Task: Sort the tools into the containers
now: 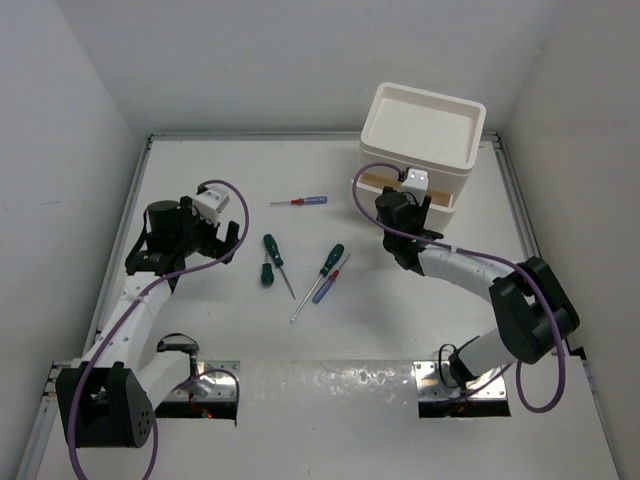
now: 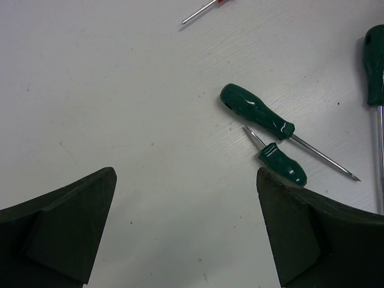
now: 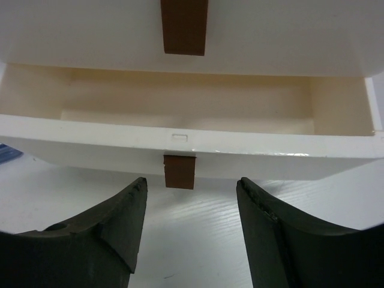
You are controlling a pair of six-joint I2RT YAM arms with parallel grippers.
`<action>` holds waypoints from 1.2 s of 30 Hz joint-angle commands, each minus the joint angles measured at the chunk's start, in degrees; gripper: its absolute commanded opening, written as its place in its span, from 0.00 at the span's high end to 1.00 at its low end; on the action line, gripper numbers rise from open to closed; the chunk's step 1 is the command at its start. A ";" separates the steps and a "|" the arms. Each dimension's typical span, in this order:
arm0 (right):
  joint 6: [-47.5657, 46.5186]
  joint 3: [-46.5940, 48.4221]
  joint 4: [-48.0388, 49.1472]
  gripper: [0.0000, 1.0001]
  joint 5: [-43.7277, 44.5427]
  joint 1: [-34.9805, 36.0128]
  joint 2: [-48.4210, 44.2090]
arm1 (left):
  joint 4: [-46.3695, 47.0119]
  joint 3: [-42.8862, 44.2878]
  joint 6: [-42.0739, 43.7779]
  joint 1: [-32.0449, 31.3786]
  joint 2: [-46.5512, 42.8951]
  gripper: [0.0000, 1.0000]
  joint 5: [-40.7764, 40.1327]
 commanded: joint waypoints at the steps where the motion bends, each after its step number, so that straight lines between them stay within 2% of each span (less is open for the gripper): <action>1: 2.04 1.34 1.39 0.41 2.89 0.11 0.33 | 0.82 -0.14 0.27 -0.34 -1.14 0.00 0.82; 7: 1.51 2.66 2.80 0.46 1.14 -0.51 3.23 | 0.74 -0.14 0.36 -0.34 -1.23 0.00 0.82; 15: 1.25 2.57 4.90 0.54 3.42 -0.85 4.02 | 0.73 -0.14 0.36 -0.34 -1.32 0.00 0.82; 24: 0.98 3.98 5.43 0.56 3.07 -1.47 5.43 | 0.73 -0.22 0.44 -0.34 -1.32 0.00 0.82; 29: 1.51 3.63 6.31 0.61 2.19 -2.09 6.04 | 0.65 -0.22 0.53 -0.34 -1.32 0.00 0.82; 31: 1.60 3.54 6.57 0.66 2.19 -2.17 6.13 | 0.73 -0.22 0.53 -0.34 -1.32 0.00 0.82; 34: 1.51 2.84 7.80 0.83 2.01 -2.26 5.87 | 0.73 -0.31 0.53 -0.34 -1.32 0.00 0.82; 35: 1.43 2.40 8.42 0.94 2.01 -2.26 5.87 | 0.65 -0.31 0.45 -0.34 -1.32 0.00 0.90; 36: 1.34 2.14 8.68 1.00 2.01 -2.26 5.70 | 0.73 -0.31 0.44 -0.34 -1.32 0.00 0.82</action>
